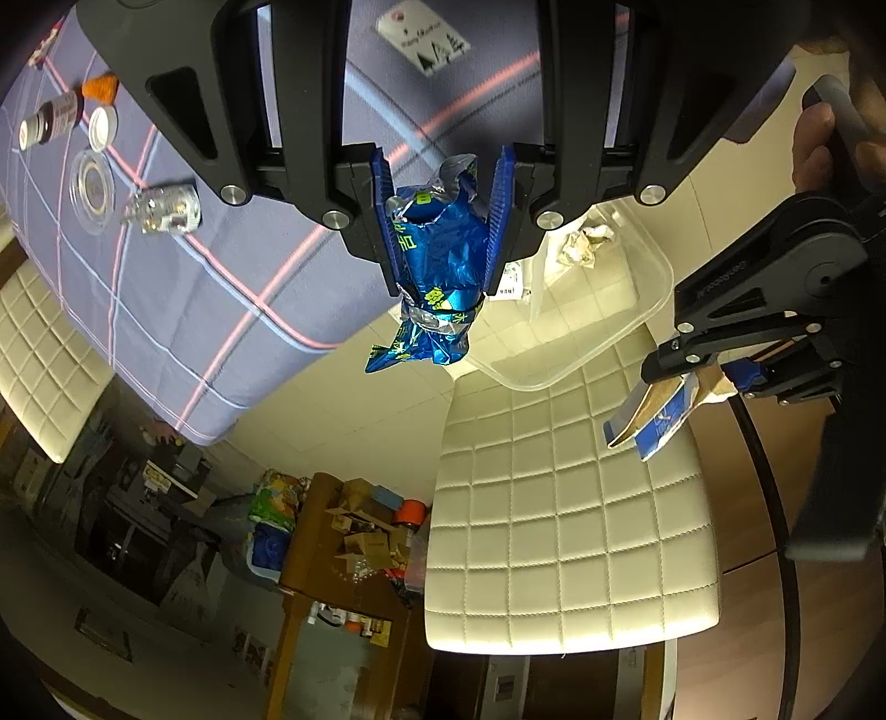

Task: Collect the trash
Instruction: 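Carry both items over the bin and open the left gripper to drop the box, then open the right gripper to drop the blue wrapper into the bin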

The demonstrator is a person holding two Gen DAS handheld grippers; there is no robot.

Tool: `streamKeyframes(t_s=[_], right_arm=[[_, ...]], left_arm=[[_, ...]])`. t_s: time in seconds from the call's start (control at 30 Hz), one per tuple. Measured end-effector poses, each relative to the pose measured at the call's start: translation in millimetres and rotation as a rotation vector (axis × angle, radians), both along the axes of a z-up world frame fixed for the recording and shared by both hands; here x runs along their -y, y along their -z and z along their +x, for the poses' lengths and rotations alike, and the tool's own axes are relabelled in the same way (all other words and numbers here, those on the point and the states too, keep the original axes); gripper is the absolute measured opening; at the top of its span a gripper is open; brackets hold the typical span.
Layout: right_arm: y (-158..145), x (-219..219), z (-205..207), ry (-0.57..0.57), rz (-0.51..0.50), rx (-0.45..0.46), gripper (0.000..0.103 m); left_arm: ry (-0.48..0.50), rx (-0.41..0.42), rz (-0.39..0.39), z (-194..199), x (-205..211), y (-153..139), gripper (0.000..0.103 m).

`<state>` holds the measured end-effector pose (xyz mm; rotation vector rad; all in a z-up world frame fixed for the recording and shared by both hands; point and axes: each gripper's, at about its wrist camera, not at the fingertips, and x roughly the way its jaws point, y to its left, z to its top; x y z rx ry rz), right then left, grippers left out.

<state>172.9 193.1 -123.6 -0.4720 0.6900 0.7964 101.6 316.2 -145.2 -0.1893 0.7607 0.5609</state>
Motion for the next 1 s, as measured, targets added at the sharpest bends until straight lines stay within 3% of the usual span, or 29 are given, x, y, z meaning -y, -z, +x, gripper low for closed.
streamKeyframes(t_s=[0.27,0.33,0.4,0.77,1.0], right_arm=[[12.3,-6.7,15.0,0.011,-0.011,-0.024,0.03],[14.7,-7.5,17.0,0.014,-0.016,-0.027,0.03],[16.9,-9.4,19.0,0.015,-0.019,-0.032,0.03],[22.0,-29.3,16.7,-0.025,-0.035,-0.037,0.03],[22.6,-47.9,9.4,-0.065,-0.039,-0.031,0.031]], left_arm=[[0.007,-0.027,-0.007,16.2,-6.2,10.7,0.038],[-0.003,-0.031,0.002,17.8,-5.8,12.9,0.067],[-0.011,-0.013,0.013,16.1,-5.5,12.7,0.075],[-0.058,-0.018,-0.031,5.1,-26.1,24.1,0.075],[-0.076,-0.021,-0.014,-8.3,-31.1,26.4,0.075]])
